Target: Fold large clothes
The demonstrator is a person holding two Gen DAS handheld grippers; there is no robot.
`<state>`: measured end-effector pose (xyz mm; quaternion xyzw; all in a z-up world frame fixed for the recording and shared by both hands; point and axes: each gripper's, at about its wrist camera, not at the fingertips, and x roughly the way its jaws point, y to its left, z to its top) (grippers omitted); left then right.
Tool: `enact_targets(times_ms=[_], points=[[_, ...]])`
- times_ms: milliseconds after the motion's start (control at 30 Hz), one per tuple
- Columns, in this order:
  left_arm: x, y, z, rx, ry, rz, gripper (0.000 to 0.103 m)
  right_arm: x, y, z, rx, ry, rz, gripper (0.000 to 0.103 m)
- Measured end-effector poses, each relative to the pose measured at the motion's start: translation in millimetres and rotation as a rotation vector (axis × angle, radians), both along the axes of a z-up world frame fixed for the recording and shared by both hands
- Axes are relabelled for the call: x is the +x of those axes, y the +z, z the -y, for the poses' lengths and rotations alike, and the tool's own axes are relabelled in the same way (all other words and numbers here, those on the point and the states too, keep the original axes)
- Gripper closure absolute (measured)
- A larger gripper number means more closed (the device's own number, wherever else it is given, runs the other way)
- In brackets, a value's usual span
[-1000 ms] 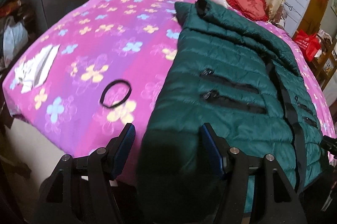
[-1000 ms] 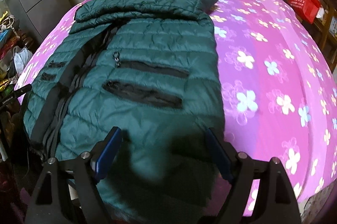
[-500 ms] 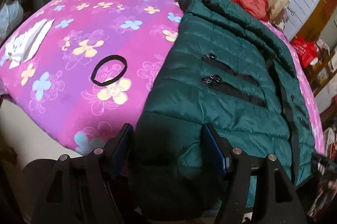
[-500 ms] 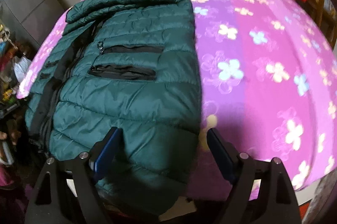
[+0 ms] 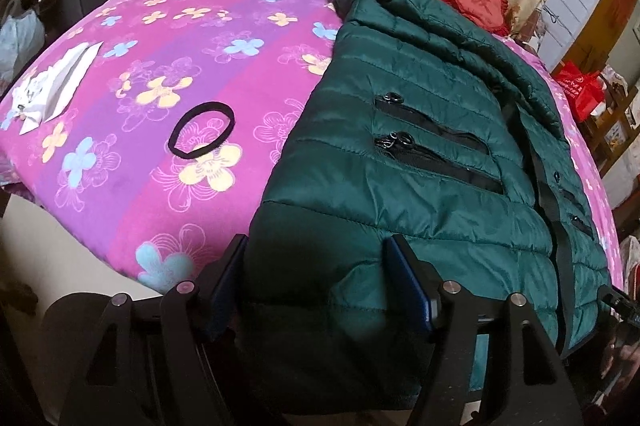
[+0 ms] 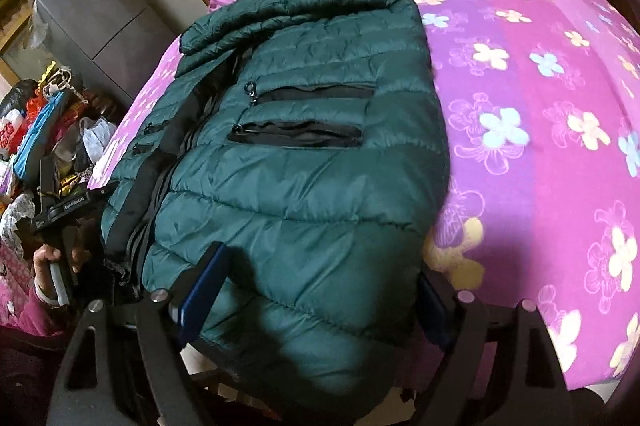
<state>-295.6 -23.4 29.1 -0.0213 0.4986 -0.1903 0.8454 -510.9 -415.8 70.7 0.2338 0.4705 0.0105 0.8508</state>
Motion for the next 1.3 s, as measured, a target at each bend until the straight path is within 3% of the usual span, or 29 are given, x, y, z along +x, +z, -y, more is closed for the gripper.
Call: enact_targets(times_ms=[100,167,400,433,467,500,567,667,767,1300], points=[[0.4,0.0,0.6,0.006,-0.004,-0.001,0.052,-2.5,0.9,-4.3,-0.031,0.047,-0.007,0.023],[0.7,0.1,0.0,0.003,-0.005,-0.002,0.052,-1.5,3.9,-5.2,-0.021,0.079,-0.01,0.038],[-0.1,0.1,2.6,0.022,-0.01,0.005,0.051,-1.1,-1.6,0.8,0.009,0.061,0.016,0.041],[0.5,0.9,2.0,0.018,-0.015,-0.005,0.056,0.2,-1.1,-1.6,-0.004,0.065,0.015,0.044],[0.5,1.3,2.8,0.01,-0.017,-0.01,0.065,0.6,-0.3,-2.8,-0.011,0.064,0.02,0.058],[0.1,3.6,2.0,0.003,-0.017,-0.011,0.07,0.7,1.4,-3.2,-0.016,0.062,0.027,0.063],[-2.4,8.7,2.8,0.019,-0.018,0.012,0.089,0.6,8.6,-1.2,-0.02,0.058,0.055,0.076],[-5.8,20.6,3.6,0.029,-0.026,0.052,0.099,2.0,22.5,2.3,-0.01,0.053,0.098,0.08],[-6.9,30.9,3.7,0.012,-0.032,0.077,0.102,4.6,35.3,3.1,-0.002,0.053,0.132,0.081],[-6.6,59.6,10.6,-0.017,-0.042,0.138,0.103,9.3,64.1,7.1,-0.017,0.031,0.194,0.081]])
